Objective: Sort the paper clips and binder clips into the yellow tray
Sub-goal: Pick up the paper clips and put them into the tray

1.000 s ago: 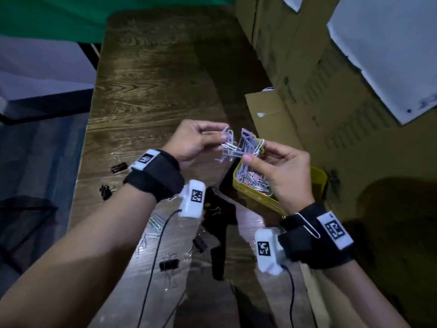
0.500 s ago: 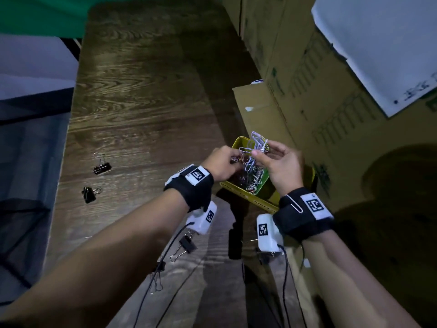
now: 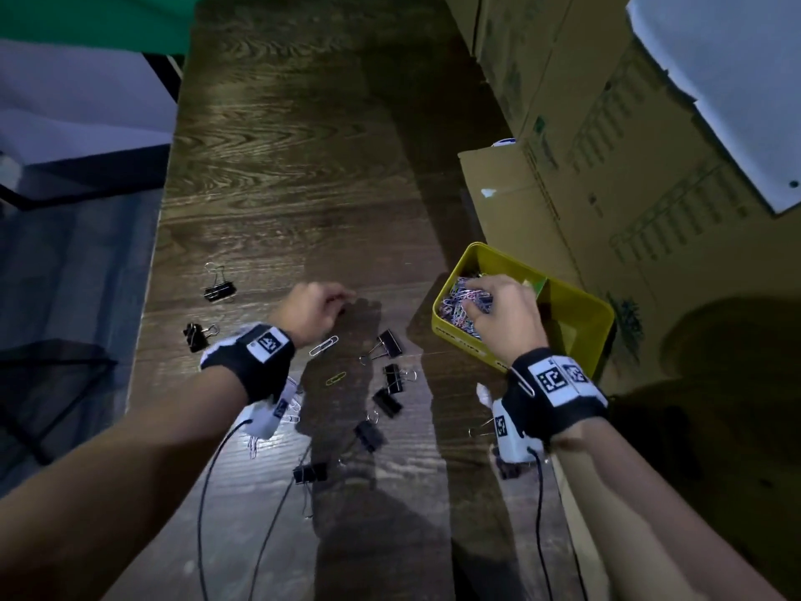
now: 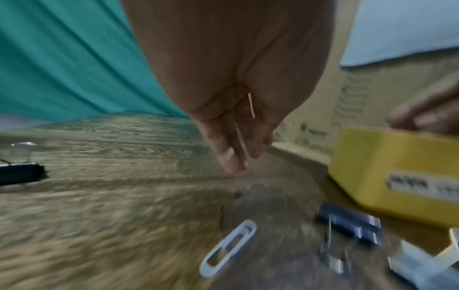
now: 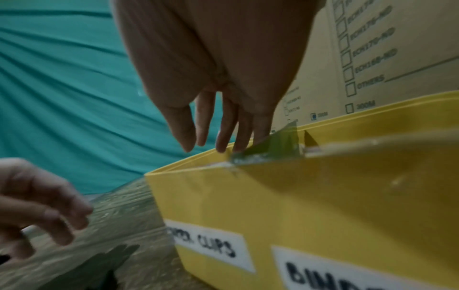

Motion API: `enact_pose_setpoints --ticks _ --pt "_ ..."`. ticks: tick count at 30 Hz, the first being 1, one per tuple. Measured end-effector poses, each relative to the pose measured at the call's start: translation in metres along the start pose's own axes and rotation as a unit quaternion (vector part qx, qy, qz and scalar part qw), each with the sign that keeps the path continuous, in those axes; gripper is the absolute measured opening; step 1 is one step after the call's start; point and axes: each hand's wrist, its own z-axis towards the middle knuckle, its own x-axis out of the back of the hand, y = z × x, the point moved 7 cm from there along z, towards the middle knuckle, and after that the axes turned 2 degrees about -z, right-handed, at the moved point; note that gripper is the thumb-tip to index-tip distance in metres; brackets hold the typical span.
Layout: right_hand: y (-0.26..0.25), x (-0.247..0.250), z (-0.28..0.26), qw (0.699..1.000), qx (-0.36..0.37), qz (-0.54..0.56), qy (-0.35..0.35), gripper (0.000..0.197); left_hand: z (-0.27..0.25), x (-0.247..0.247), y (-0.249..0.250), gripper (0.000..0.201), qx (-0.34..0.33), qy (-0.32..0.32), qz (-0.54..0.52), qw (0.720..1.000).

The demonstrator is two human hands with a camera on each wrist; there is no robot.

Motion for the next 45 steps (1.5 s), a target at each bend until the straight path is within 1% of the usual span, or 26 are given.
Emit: enact_pose_setpoints --ticks 2,4,6,7,9,12,13,15,17,19,21,23,25,27,29,30,32,34,35,37,39,42,45 --pt "-0.014 -0.003 -0.008 0.999 0.031 0.005 0.044 0.025 -0.011 -0.022 -0.004 0.032 -0.057 -0.046 0.047 0.996" --pt "-0.030 -0.014 -0.017 0.997 0.058 0.014 0.049 0.023 -0.022 -0.050 -0.013 0.042 -0.081 -0.096 0.078 0.989" --pt "-0.049 -0.033 -0.029 0.995 0.098 0.024 0.015 0.023 -0.039 -0.075 -0.030 0.052 -0.092 -0.157 0.135 0.974" --pt "-0.059 -0.045 -0.037 0.992 0.124 0.018 -0.010 0.022 -0.050 -0.083 -0.040 0.055 -0.097 -0.186 0.177 0.962" --pt "-0.076 -0.073 -0.050 0.982 0.176 0.003 -0.069 0.021 -0.075 -0.089 -0.058 0.057 -0.114 -0.217 0.222 0.944" --pt "-0.091 -0.112 -0.068 0.966 0.217 0.003 -0.141 0.021 -0.108 -0.077 -0.082 0.064 -0.144 -0.211 0.211 0.943" --pt "-0.095 -0.123 -0.073 0.962 0.221 -0.001 -0.164 0.022 -0.117 -0.072 -0.090 0.063 -0.159 -0.206 0.213 0.942" --pt "-0.104 -0.147 -0.081 0.952 0.221 -0.031 -0.208 0.028 -0.131 -0.058 -0.104 0.055 -0.190 -0.175 0.214 0.942" --pt "-0.111 -0.172 -0.088 0.942 0.204 -0.080 -0.253 0.043 -0.142 -0.044 -0.114 0.052 -0.197 -0.154 0.192 0.949" --pt "-0.118 -0.191 -0.091 0.935 0.174 -0.139 -0.275 0.067 -0.149 -0.031 -0.123 0.059 -0.189 -0.133 0.166 0.959" --pt "-0.122 -0.204 -0.090 0.937 0.130 -0.180 -0.270 0.089 -0.152 -0.025 -0.128 0.075 -0.157 -0.128 0.170 0.964" --pt "-0.127 -0.212 -0.092 0.942 0.091 -0.205 -0.251 0.097 -0.156 -0.026 -0.129 0.084 -0.116 -0.143 0.206 0.961" --pt "-0.137 -0.219 -0.099 0.945 0.090 -0.216 -0.230 0.094 -0.161 -0.033 -0.126 0.083 -0.088 -0.148 0.225 0.959" --pt "-0.153 -0.224 -0.110 0.940 0.125 -0.228 -0.222 0.087 -0.163 -0.038 -0.119 0.071 -0.073 -0.125 0.208 0.967" --pt "-0.164 -0.230 -0.119 0.933 0.149 -0.230 -0.235 0.084 -0.164 -0.040 -0.115 0.056 -0.067 -0.076 0.168 0.981" --pt "-0.170 -0.232 -0.121 0.928 0.159 -0.229 -0.247 0.083 -0.165 -0.039 -0.113 0.051 -0.068 -0.055 0.145 0.986" --pt "-0.179 -0.239 -0.122 0.921 0.175 -0.218 -0.270 0.078 -0.167 -0.038 -0.112 0.050 -0.067 -0.033 0.113 0.991" --pt "-0.184 -0.242 -0.118 0.924 0.165 -0.195 -0.284 0.071 -0.167 -0.035 -0.109 0.045 -0.070 -0.017 0.106 0.992" --pt "-0.184 -0.243 -0.116 0.925 0.161 -0.189 -0.288 0.064 -0.168 -0.033 -0.108 0.038 -0.068 -0.019 0.103 0.992" --pt "-0.186 -0.242 -0.112 0.925 0.165 -0.180 -0.290 0.042 -0.167 -0.033 -0.108 0.028 -0.051 -0.038 0.093 0.994" --pt "-0.187 -0.238 -0.110 0.922 0.170 -0.177 -0.300 0.025 -0.167 -0.031 -0.114 0.027 -0.029 -0.058 0.077 0.995" --pt "-0.188 -0.237 -0.110 0.913 0.191 -0.199 -0.301 0.017 -0.166 -0.025 -0.119 0.034 -0.019 -0.069 0.041 0.997" --pt "-0.190 -0.239 -0.110 0.906 0.216 -0.211 -0.298 0.021 -0.164 -0.023 -0.123 0.037 0.007 -0.083 0.020 0.996"
